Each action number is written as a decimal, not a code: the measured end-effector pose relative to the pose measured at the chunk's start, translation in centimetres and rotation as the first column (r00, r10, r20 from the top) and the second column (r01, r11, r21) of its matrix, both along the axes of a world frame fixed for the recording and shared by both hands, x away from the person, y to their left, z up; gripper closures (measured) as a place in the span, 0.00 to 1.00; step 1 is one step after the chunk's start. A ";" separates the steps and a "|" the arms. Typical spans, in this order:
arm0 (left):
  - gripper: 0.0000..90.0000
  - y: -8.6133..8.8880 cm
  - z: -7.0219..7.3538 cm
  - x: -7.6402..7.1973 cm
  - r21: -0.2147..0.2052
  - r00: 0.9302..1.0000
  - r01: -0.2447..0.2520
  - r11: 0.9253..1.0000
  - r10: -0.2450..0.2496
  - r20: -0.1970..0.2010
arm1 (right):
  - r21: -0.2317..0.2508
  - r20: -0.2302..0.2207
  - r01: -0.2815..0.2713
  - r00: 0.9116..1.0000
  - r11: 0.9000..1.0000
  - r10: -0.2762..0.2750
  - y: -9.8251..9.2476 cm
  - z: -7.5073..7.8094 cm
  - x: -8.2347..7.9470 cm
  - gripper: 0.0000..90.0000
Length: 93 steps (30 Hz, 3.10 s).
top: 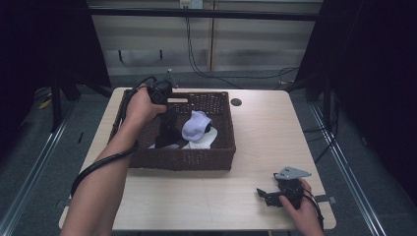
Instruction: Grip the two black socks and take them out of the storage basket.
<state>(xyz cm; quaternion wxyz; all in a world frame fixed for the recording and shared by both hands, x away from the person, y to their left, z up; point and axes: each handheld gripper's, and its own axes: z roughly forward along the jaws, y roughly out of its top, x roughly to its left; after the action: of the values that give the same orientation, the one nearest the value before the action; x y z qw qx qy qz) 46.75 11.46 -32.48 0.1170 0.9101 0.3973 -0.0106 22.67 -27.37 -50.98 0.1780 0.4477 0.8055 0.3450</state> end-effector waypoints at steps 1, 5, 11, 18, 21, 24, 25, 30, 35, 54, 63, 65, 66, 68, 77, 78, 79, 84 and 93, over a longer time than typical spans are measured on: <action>0.97 0.0 0.4 -0.1 0.001 1.000 0.004 1.000 -0.004 -0.001 | -0.002 0.002 -0.002 1.000 1.000 0.002 0.0 0.0 0.0 0.12; 0.97 0.0 1.5 -0.6 0.002 1.000 0.018 1.000 -0.018 -0.002 | -0.001 0.002 -0.001 1.000 1.000 0.001 0.0 0.0 0.0 0.12; 0.97 -0.1 4.4 -1.6 -0.019 0.998 0.056 0.998 -0.056 -0.001 | -0.001 0.001 -0.001 1.000 1.000 0.001 0.0 0.0 0.0 0.12; 0.97 -0.5 6.7 -2.8 -0.020 0.994 0.105 0.994 -0.105 0.010 | -0.002 0.002 -0.002 1.000 1.000 0.002 0.0 0.0 0.0 0.12; 0.97 -0.8 7.9 -3.5 -0.018 0.992 0.125 0.992 -0.125 0.020 | -0.001 0.001 -0.001 1.000 1.000 0.001 0.0 0.0 0.0 0.12; 0.97 -1.2 8.9 -4.1 -0.019 0.988 0.151 0.988 -0.150 0.026 | -0.002 0.002 -0.002 1.000 1.000 0.002 0.0 0.0 0.0 0.12; 0.97 -1.3 9.3 -4.3 -0.014 0.986 0.166 0.986 -0.166 0.026 | -0.001 0.001 -0.001 1.000 1.000 0.001 0.0 0.0 0.0 0.12; 0.97 -2.0 10.5 -5.3 -0.021 0.980 0.198 0.980 -0.197 0.034 | -0.001 0.001 -0.001 1.000 1.000 0.001 0.0 0.0 0.0 0.12; 0.97 -2.9 11.7 -6.7 -0.015 0.969 0.245 0.969 -0.245 0.035 | -0.001 0.003 -0.003 1.000 1.000 0.003 0.0 0.0 0.0 0.12; 0.97 -7.2 13.5 -12.3 -0.016 0.906 0.421 0.907 -0.419 0.067 | -0.001 0.001 0.000 1.000 1.000 0.000 0.0 0.0 0.0 0.12; 0.97 -8.7 13.8 -14.4 -0.010 0.880 0.470 0.883 -0.467 0.083 | -0.001 0.001 -0.001 1.000 1.000 0.001 0.0 0.0 0.0 0.12; 0.97 -9.1 14.8 -15.3 -0.003 0.871 0.485 0.875 -0.482 0.095 | -0.001 0.001 -0.001 1.000 1.000 0.001 0.0 0.0 0.0 0.12; 0.97 -9.1 14.8 -15.3 -0.003 0.871 0.485 0.875 -0.482 0.095 | -0.001 0.001 0.000 1.000 1.000 0.000 0.0 0.0 0.0 0.12; 0.97 -9.3 15.6 -15.7 -0.011 0.867 0.490 0.872 -0.486 0.112 | -0.001 0.001 -0.001 1.000 1.000 0.001 0.0 0.0 0.0 0.12; 0.97 -10.4 11.9 -16.1 -0.034 0.848 0.529 0.848 -0.527 0.064 | -0.001 0.001 -0.001 1.000 1.000 0.001 0.0 0.0 0.0 0.12; 0.97 -10.7 10.3 -16.2 -0.045 0.848 0.530 0.847 -0.528 0.047 | -0.001 0.001 -0.001 1.000 1.000 0.001 0.0 0.0 0.0 0.12; 0.97 -10.9 9.5 -16.3 -0.046 0.846 0.534 0.844 -0.532 0.038 | -0.001 0.001 -0.001 1.000 1.000 0.001 0.0 0.0 0.0 0.12; 0.96 -11.5 6.5 -16.5 -0.047 0.835 0.550 0.834 -0.550 0.000 | -0.001 0.001 -0.001 1.000 1.000 0.001 0.0 0.0 0.0 0.12; 0.94 -12.5 1.5 -16.0 -0.032 0.835 0.548 0.836 -0.549 -0.044 | 0.000 0.003 -0.001 1.000 1.000 0.001 0.0 0.0 0.0 0.12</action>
<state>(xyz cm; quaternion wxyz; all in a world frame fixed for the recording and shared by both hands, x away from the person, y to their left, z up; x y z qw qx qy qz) 30.72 -0.99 -30.98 0.1072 0.9841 0.1230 -0.0705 22.68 -27.36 -51.01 0.1791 0.4466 0.8055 0.3458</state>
